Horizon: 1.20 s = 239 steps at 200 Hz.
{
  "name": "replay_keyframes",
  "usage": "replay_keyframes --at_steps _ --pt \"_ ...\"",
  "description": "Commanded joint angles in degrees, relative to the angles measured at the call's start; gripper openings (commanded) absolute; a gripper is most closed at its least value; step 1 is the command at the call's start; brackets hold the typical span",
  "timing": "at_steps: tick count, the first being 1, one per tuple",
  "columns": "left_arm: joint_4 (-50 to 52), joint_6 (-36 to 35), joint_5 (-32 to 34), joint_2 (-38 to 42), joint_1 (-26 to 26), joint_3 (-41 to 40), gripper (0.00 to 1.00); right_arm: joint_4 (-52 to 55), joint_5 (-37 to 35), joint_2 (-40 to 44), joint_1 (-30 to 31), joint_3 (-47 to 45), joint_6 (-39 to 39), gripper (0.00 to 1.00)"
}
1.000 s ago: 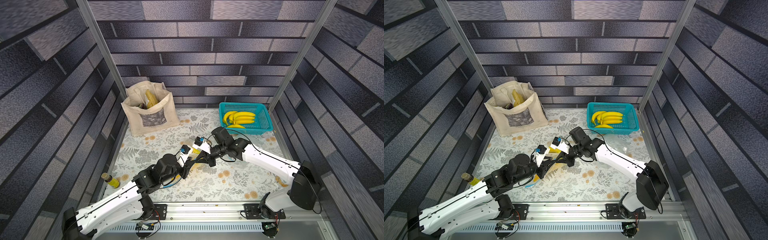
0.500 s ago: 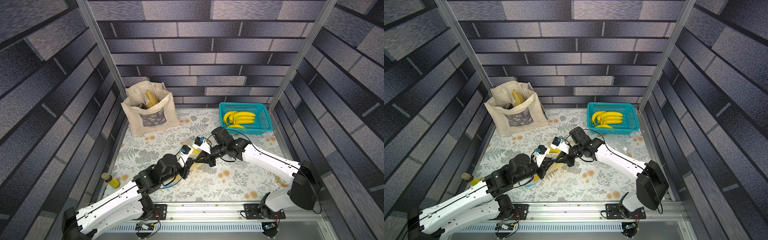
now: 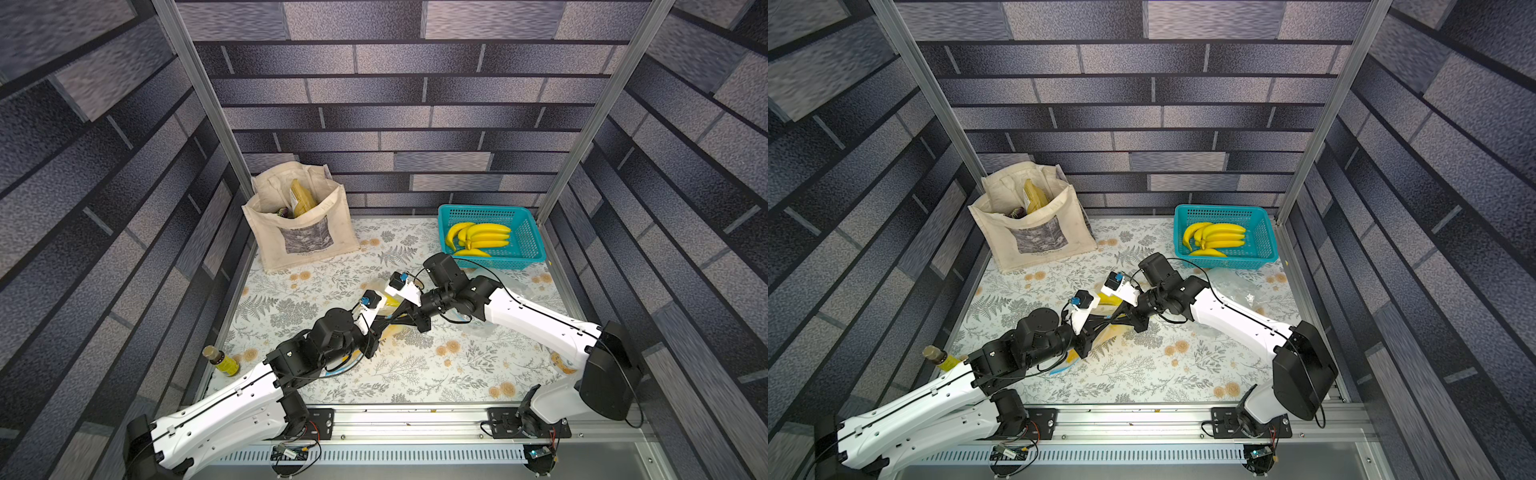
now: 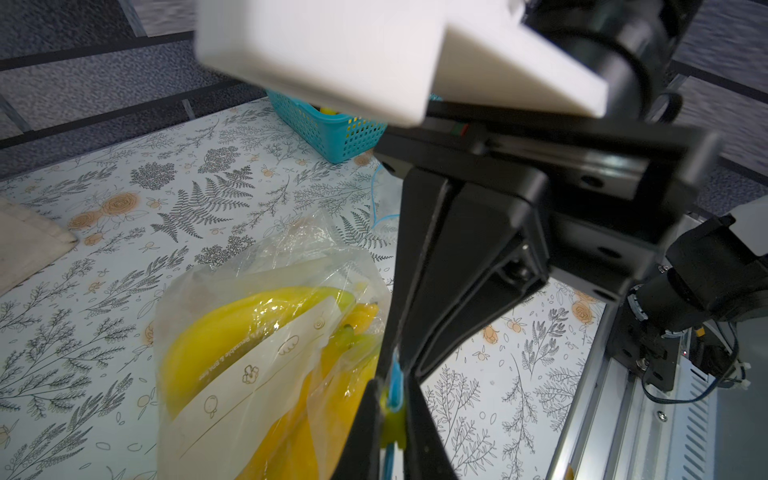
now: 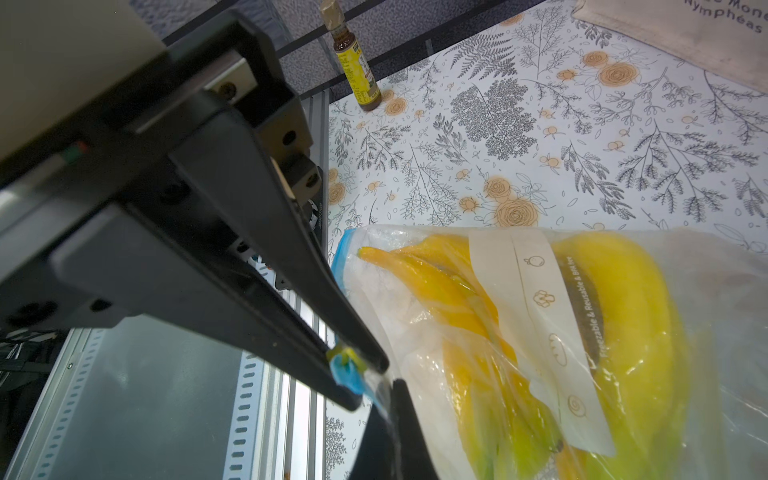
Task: Open the zip-top bag and take out the banana
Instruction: Unzip the zipper on the zipper food storage bag.
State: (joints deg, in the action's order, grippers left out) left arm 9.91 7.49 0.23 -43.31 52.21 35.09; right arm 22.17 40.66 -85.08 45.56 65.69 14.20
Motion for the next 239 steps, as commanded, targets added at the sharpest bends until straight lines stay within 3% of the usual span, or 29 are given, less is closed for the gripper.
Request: replay_keyframes --at_steps 1,101,185,239 --pt "1.34 0.33 0.46 1.43 0.31 -0.02 0.06 -3.84 1.43 2.58 -2.21 -0.9 -3.01 0.0" --pt "4.46 1.78 2.09 2.88 0.35 -1.23 0.07 -5.94 1.97 3.94 -4.49 -2.3 -4.88 0.0" --pt "12.95 10.21 10.86 12.29 4.54 -8.27 0.08 -7.61 -0.73 5.14 -12.19 -3.38 -2.93 0.0" --pt "18.48 13.63 15.33 12.05 7.62 -8.3 0.08 -9.58 -0.85 6.18 -15.49 -4.08 -3.38 0.0"
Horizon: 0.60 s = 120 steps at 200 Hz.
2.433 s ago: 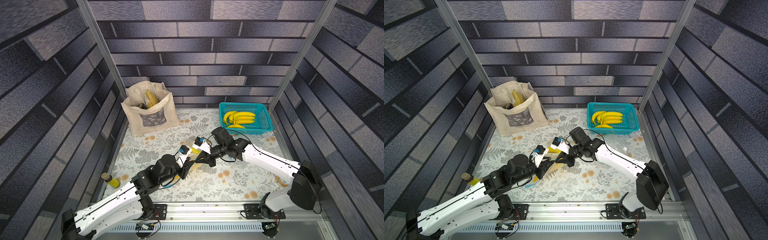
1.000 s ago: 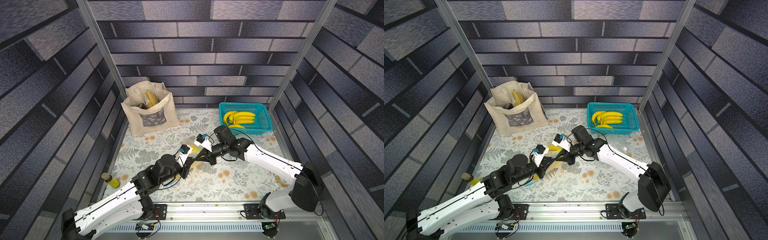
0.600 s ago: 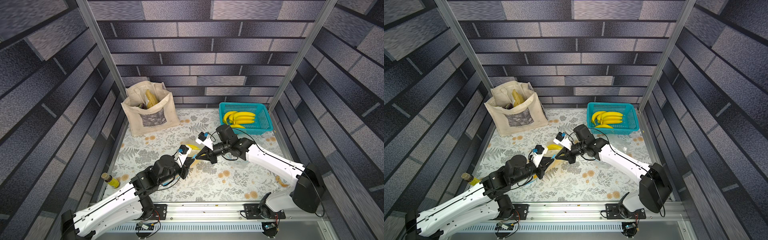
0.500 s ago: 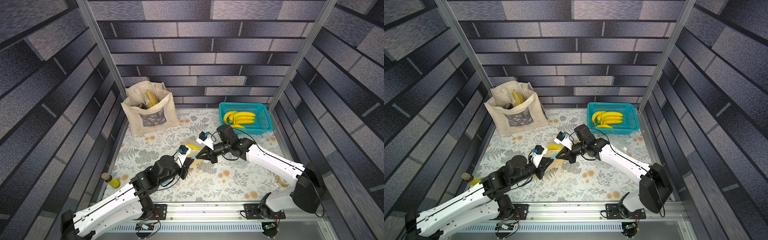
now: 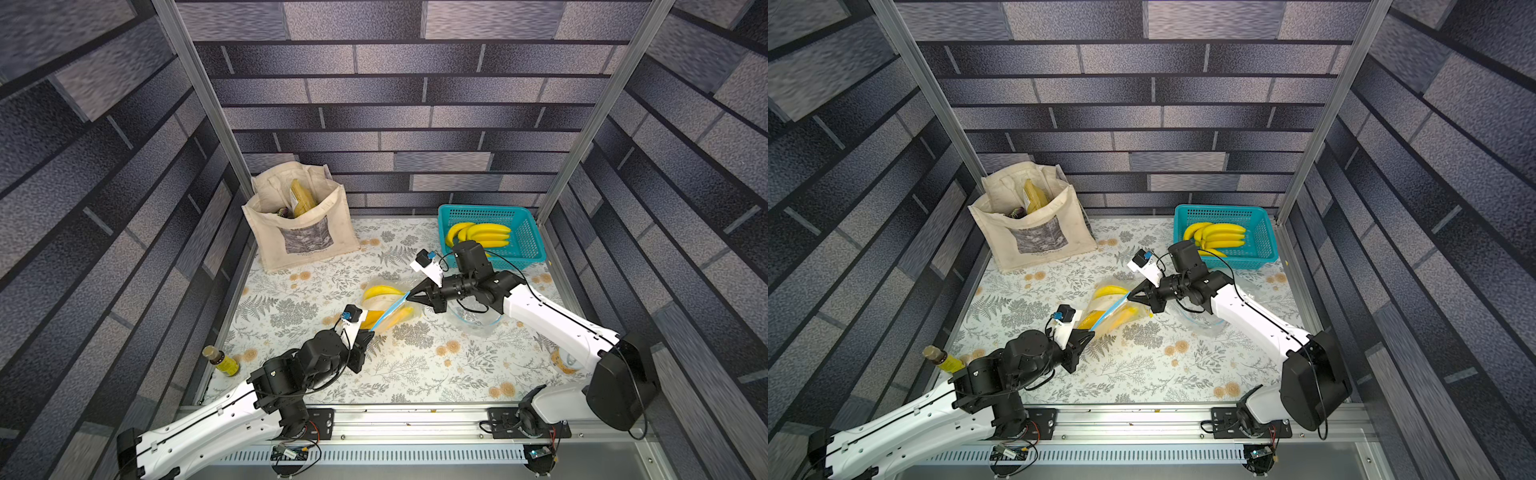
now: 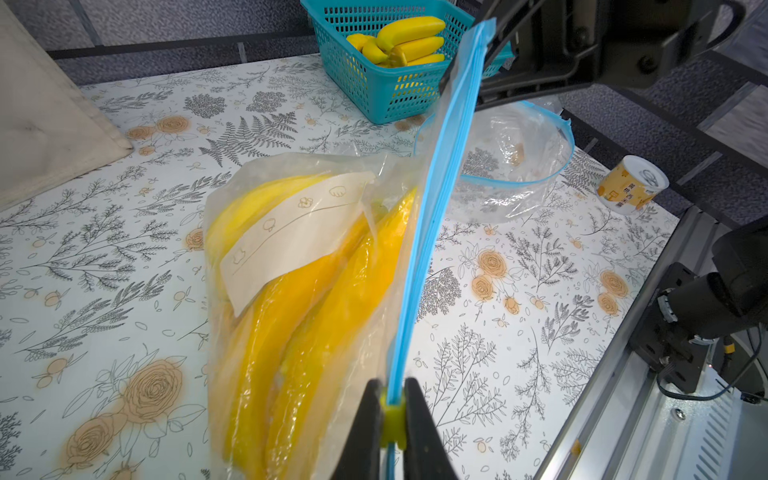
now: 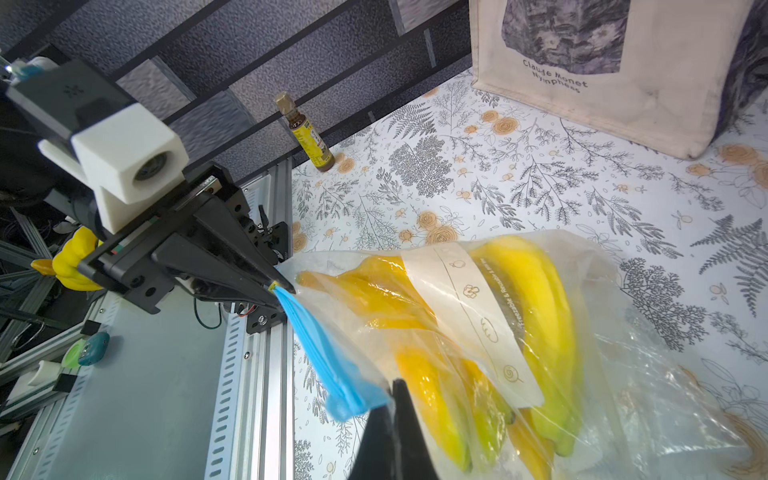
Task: Open the zip-top bag and take out the banana
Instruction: Unzip the zipper on the zipper food storage bag.
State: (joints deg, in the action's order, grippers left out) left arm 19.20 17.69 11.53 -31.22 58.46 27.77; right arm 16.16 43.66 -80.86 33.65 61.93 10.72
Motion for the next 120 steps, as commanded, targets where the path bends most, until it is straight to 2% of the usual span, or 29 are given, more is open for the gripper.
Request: replay_keyframes --at_steps 1,64,120 --pt "9.27 3.46 4.11 -0.1 1.43 -0.97 0.08 -3.58 -3.93 1.95 -3.67 -0.32 0.09 0.0" --pt "13.0 7.38 9.23 2.63 6.34 -1.75 0.09 -6.19 -4.37 3.7 -9.57 -3.55 -1.63 0.0" --pt "13.08 9.16 11.3 1.99 9.26 -1.98 0.09 -7.37 -4.38 3.62 -11.68 -4.14 -2.72 0.0"
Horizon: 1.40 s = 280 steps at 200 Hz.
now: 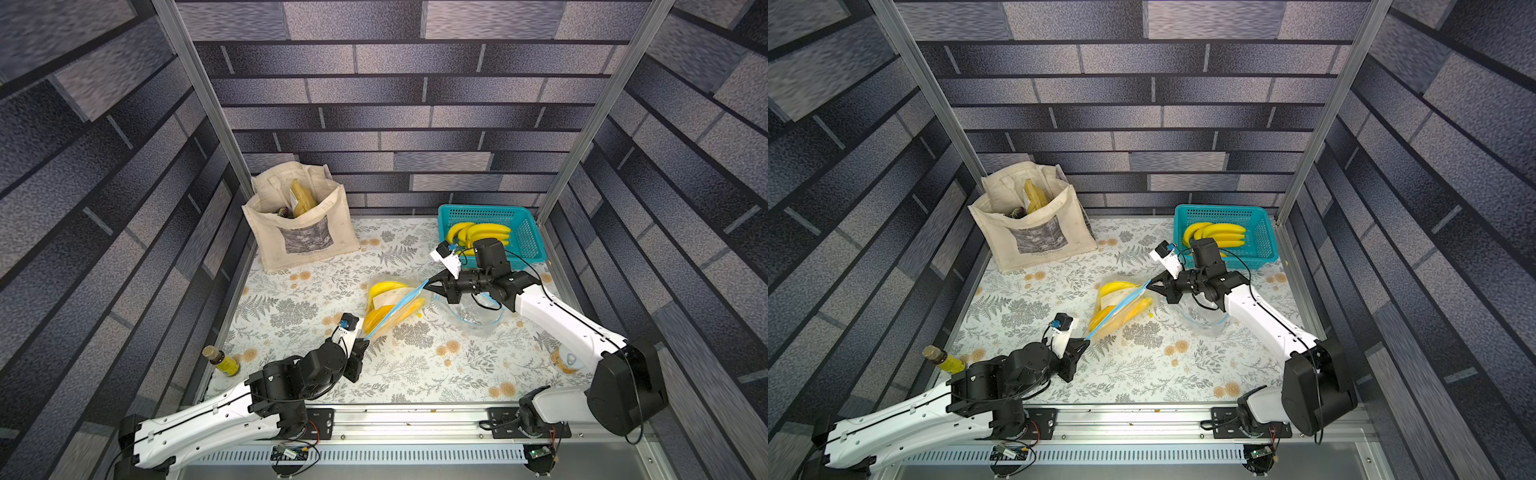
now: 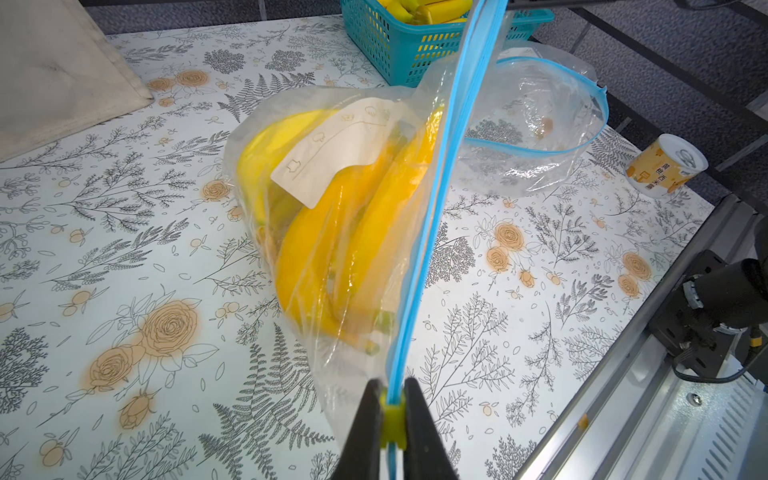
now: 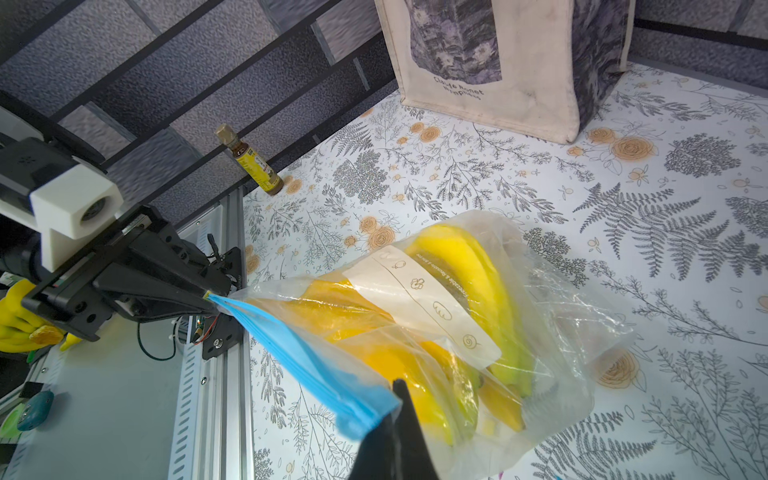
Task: Open the zip-top bag and take out the banana
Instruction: Unzip the zipper on the zipper food storage bag.
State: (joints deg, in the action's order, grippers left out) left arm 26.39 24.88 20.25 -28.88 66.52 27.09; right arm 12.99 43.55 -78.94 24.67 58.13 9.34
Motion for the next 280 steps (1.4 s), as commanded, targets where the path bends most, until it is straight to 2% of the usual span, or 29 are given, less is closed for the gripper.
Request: replay_keyframes --at_steps 1,81,96,106,117,128,151,159,179,190,234,280 --pt "5.88 1.95 2.63 -0.37 1.26 -1.28 0.09 -4.25 -4.26 1.69 -2.74 -0.32 -1.43 0.0" --pt "4.33 1.76 2.94 -1.86 2.36 -0.93 0.12 -5.06 -4.61 1.33 -3.11 -1.04 -2.04 0.0" --pt "2.95 1.25 3.08 -2.05 2.47 0.52 0.27 -5.25 -2.99 1.42 -3.05 -0.99 -2.72 0.0" --pt "1.31 -0.42 3.78 -2.1 2.52 2.35 0.41 -5.78 -1.96 1.54 -3.02 -1.23 -3.47 0.0" --pt "-0.96 -2.97 4.82 -2.52 2.54 4.65 0.48 -6.09 -1.22 1.81 -3.0 -1.57 -3.9 0.0" --pt "-3.65 -5.77 5.91 -3.38 2.43 6.98 0.6 -6.31 -0.82 2.11 -2.91 -2.0 -4.26 0.0" --pt "-9.1 -10.88 4.96 -7.77 0.4 10.95 0.71 -6.61 -0.45 2.56 -2.97 -2.88 -4.93 0.0" --pt "-10.37 -11.56 3.2 -9.98 -1.44 11.81 0.72 -7.02 -0.14 2.65 -2.96 -3.15 -5.25 0.0" --pt "-13.17 -10.91 -5.88 -16.16 -7.43 12.46 0.72 -8.02 0.06 2.56 -2.96 -3.71 -6.21 0.0" --pt "-15.12 -10.56 -9.34 -19.19 -8.83 12.22 0.7 -8.31 0.28 2.48 -2.96 -3.86 -6.57 0.0" --pt "-18.55 -10.56 -12.87 -26.97 -9.74 11.6 0.66 -8.08 0.1 2.83 -2.86 -3.9 -6.59 0.0" --pt "-18.56 -9.85 -13.24 -25.72 -9.71 10.22 0.63 -7.93 -0.41 2.78 -2.95 -4.08 -6.6 0.0"
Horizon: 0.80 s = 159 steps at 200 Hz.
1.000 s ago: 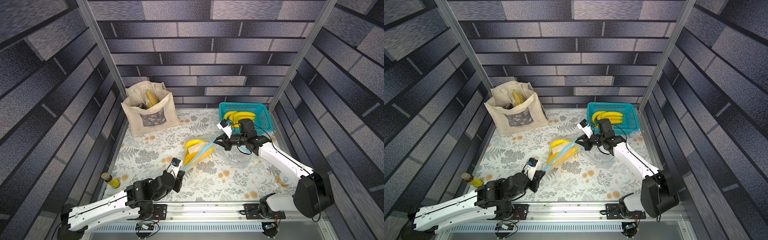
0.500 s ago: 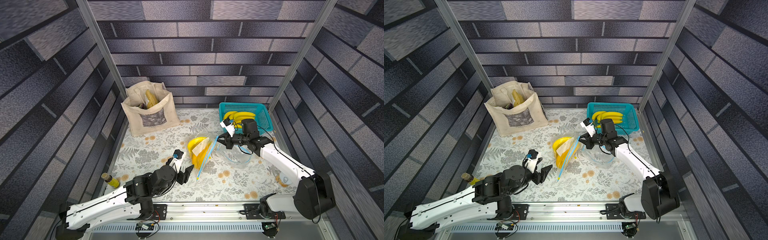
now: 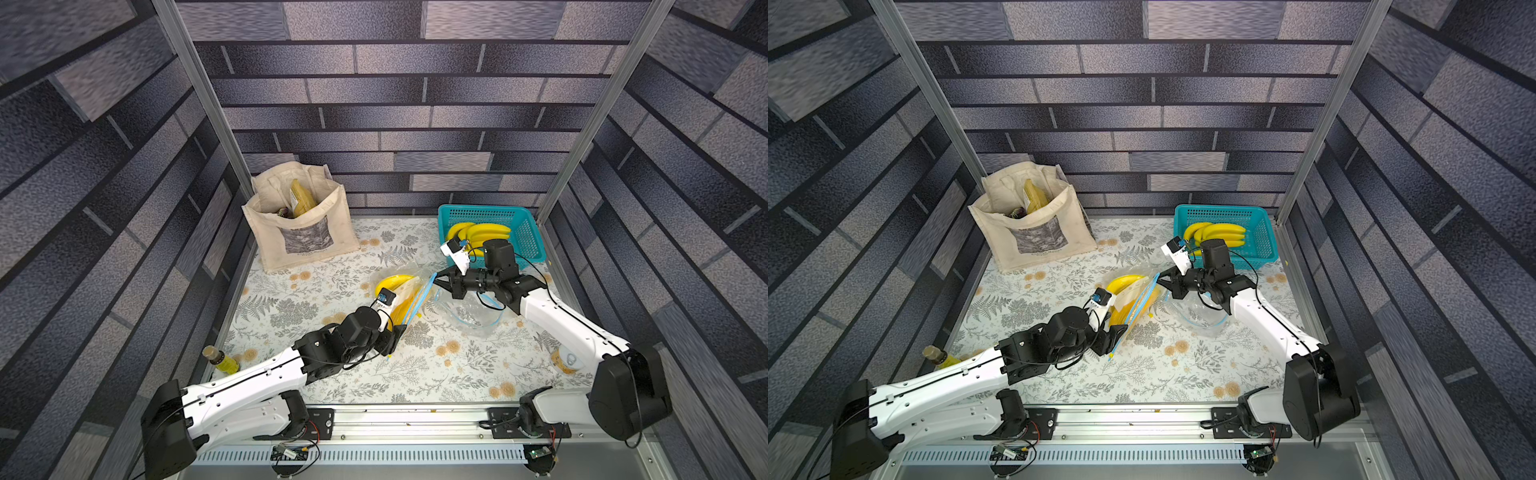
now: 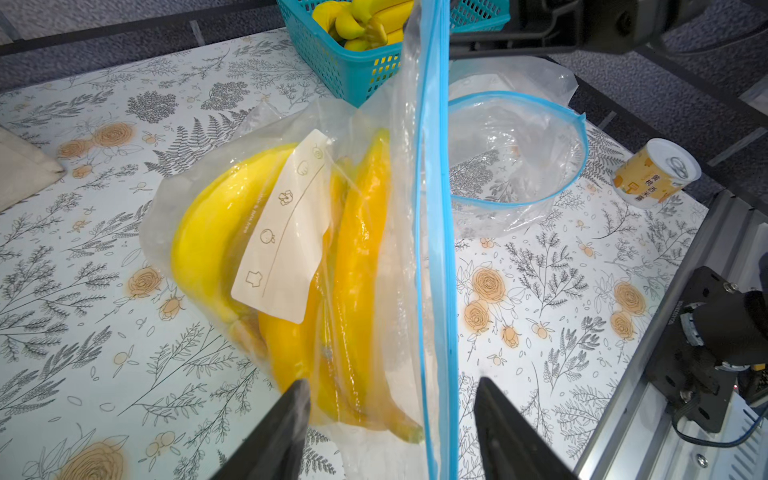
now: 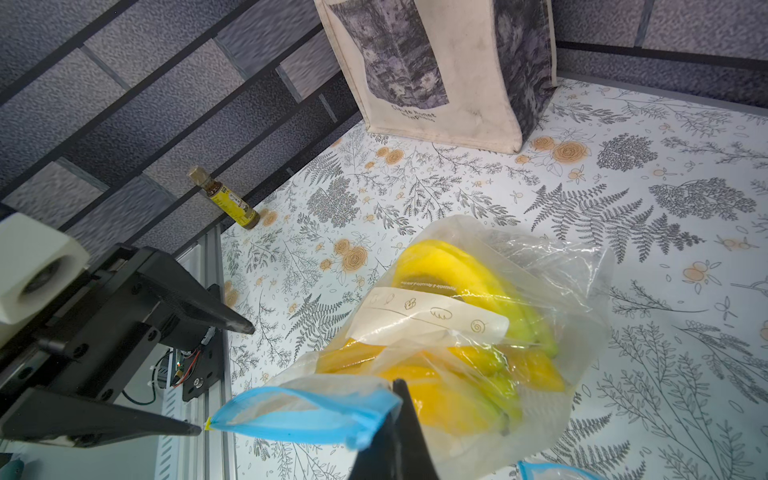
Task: Open the zip-top bag and take out the banana
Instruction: Unzip the zipper on the zipper food storage bag.
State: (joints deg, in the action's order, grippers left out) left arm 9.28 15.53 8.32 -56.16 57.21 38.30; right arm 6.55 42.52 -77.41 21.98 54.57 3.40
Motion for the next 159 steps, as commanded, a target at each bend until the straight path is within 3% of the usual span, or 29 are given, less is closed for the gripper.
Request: replay_keyframes --at_steps 1,159 --pt "-1.36 -0.46 -1.25 1.61 -0.42 -1.06 0.63 -1.51 0.63 1.23 -0.22 -0.47 -0.62 0.0" --pt "-0.9 1.69 -1.02 -0.79 -0.36 -4.99 0.47 -1.12 -0.47 2.1 -0.27 -0.12 -0.77 0.0"
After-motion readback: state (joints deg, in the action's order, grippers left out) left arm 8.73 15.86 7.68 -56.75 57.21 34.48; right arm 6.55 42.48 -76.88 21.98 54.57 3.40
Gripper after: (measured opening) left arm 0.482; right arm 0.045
